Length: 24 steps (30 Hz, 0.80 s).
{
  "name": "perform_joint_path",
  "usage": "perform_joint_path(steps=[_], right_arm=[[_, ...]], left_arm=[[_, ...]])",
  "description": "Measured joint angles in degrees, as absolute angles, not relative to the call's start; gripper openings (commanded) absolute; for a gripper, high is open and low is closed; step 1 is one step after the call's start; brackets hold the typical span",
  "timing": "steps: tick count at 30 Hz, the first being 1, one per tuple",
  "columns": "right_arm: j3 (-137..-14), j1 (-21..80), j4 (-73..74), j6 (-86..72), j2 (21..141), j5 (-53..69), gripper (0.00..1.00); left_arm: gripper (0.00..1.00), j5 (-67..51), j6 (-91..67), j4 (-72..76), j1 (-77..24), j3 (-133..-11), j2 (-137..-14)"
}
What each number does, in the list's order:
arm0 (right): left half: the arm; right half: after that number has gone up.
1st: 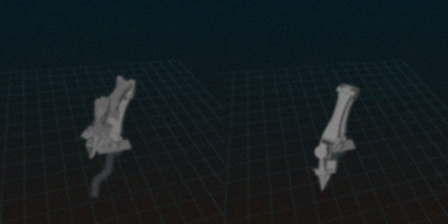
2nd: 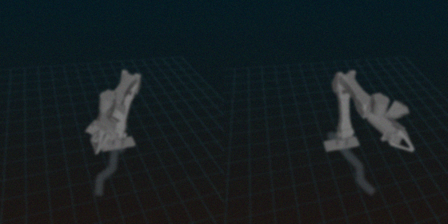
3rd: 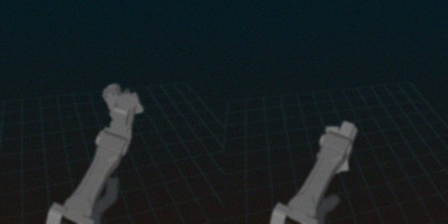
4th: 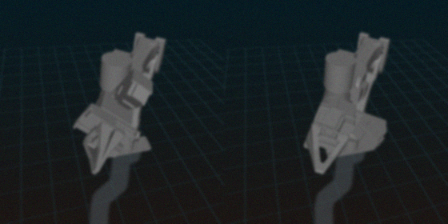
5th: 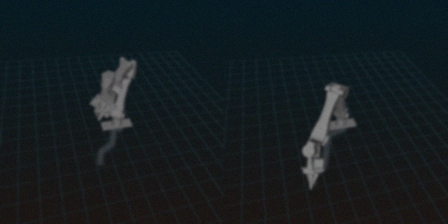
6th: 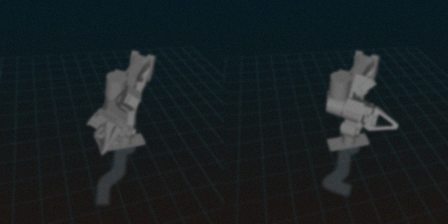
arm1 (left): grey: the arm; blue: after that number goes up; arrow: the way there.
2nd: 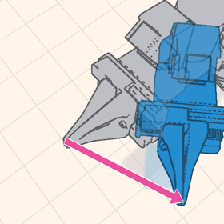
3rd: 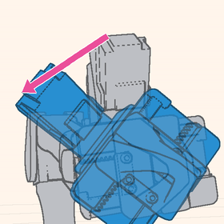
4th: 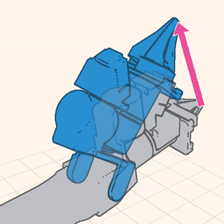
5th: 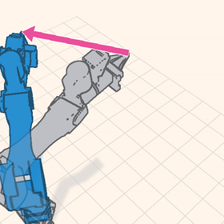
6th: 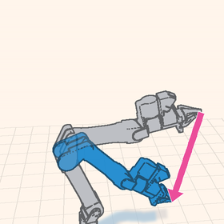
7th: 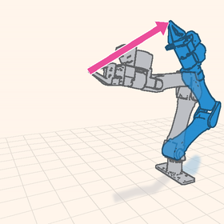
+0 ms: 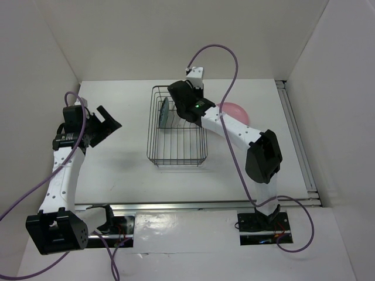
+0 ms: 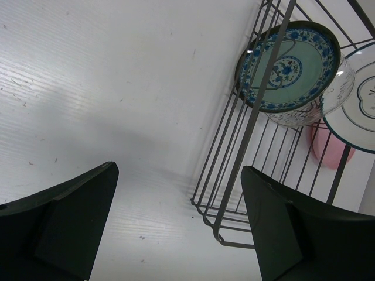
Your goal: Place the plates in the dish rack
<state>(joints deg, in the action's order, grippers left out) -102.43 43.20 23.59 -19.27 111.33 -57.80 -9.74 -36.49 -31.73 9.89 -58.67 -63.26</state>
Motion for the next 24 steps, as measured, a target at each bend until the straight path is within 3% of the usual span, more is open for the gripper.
perform_joint_path(steps=[9, 24], right_arm=[[-103.2, 43.3, 23.6, -20.6, 113.8, -56.8, 0.0], [-104.0, 44.6, 23.6, -21.6, 115.9, -56.8, 0.13]], left_arm=[[1.0, -9.7, -36.5, -31.7, 9.9, -58.7, -63.3], [1.0, -9.8, -36.5, -31.7, 9.9, -58.7, -63.3]])
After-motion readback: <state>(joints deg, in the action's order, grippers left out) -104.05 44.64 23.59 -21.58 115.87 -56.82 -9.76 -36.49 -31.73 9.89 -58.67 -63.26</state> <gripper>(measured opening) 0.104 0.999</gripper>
